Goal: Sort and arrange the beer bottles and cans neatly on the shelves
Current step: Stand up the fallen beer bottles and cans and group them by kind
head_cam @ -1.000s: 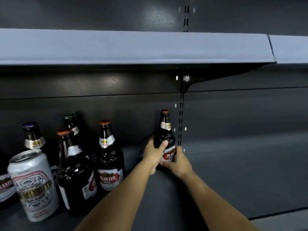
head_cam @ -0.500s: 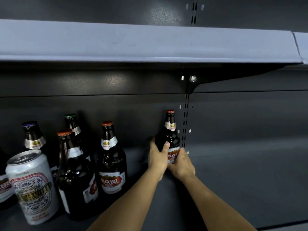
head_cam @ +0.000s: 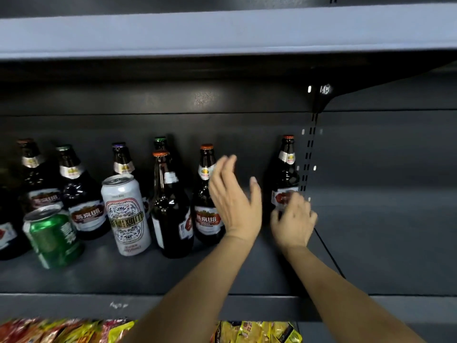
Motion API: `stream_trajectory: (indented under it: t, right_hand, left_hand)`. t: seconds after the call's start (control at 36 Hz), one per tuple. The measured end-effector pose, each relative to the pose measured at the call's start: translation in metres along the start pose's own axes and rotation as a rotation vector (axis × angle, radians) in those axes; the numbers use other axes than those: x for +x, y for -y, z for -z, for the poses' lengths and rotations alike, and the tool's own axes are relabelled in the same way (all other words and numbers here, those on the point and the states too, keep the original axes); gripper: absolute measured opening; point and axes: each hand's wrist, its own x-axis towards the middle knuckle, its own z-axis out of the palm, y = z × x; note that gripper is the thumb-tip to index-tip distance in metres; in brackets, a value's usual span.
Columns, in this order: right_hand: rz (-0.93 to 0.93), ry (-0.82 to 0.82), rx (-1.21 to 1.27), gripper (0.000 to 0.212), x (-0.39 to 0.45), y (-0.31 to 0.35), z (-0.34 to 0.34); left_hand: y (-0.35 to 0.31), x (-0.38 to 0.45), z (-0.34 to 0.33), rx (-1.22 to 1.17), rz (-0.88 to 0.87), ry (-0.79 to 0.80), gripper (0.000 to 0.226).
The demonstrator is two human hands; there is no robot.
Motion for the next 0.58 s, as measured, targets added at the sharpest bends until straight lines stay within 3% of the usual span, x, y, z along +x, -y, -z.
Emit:
stream_trajectory:
  t: [0.06,0.14,0.25,0.42,0.58]
  right_hand:
    - [0.119,0.08,0.104,0.041,-0.005,0.011,0.002]
    - [0.212,0.364,0.225,0.06,-0.017,0.034,0.0]
    - [0.289,0.641,0.105,0.065,-0.038,0.063,-0.015]
    - [0.17,0.648,0.148,0.074,-0.04,0.081,-0.03]
    - [0.089,0.626,0.26,0.051,-0.027,0.08,-0.024]
  left_hand:
    - [0.005,0.006,0.004,0.055,0.074,-0.017,0.061]
    - [0.01,0.008,0.005,0.119,0.25,0.028,0.074]
    - [0.015,0.008,0.004,0.146,0.397,0.068,0.073]
    - [0.018,0.018,0.008,0.191,0.497,0.055,0.079]
    - [0.035,0.017,0.011,0.194,0.446,0.177,0.072]
